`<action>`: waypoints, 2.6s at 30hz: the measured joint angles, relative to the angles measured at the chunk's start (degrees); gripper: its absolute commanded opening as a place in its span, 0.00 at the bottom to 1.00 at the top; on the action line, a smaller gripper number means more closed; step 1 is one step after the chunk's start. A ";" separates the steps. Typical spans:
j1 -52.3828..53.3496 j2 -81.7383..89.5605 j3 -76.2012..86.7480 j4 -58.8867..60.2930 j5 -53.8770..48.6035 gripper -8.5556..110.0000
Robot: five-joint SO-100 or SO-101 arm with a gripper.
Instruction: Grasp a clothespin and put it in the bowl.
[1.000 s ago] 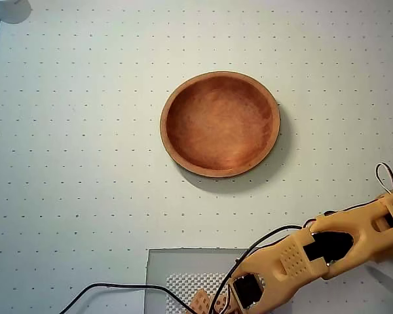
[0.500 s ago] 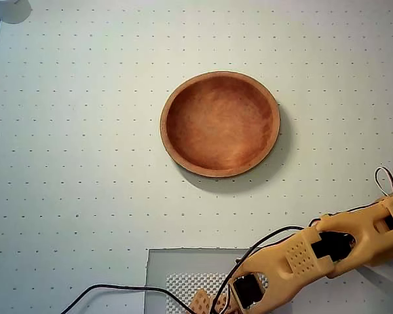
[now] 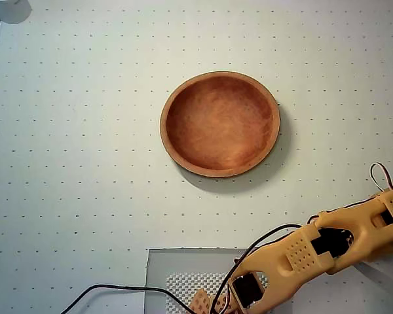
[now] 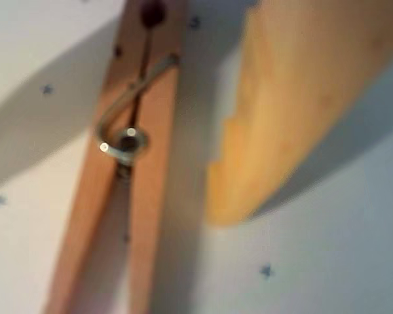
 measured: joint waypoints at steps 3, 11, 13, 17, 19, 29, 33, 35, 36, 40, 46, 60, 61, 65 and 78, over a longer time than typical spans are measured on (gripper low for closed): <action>-0.70 0.00 0.00 0.00 0.09 0.31; -2.64 0.00 0.00 -0.62 0.00 0.31; -2.64 0.00 0.00 -0.62 0.00 0.31; -2.64 0.00 0.00 -0.62 0.00 0.30; -2.64 0.00 0.00 -0.62 0.00 0.28; -4.66 0.00 -0.53 -0.62 0.00 0.05; -4.66 0.00 -0.44 -0.62 0.18 0.05; -4.66 0.00 -0.44 -0.62 0.18 0.05; -4.66 0.00 -0.44 -0.62 0.18 0.05; -4.66 0.00 -0.44 -0.62 0.18 0.05; -5.80 2.55 -0.26 -0.62 0.18 0.05; -16.35 33.93 -0.18 0.26 0.18 0.05; -16.70 34.89 -0.18 0.26 0.18 0.05; -19.51 44.38 0.00 0.62 0.18 0.05; -42.80 66.36 0.26 9.14 0.18 0.05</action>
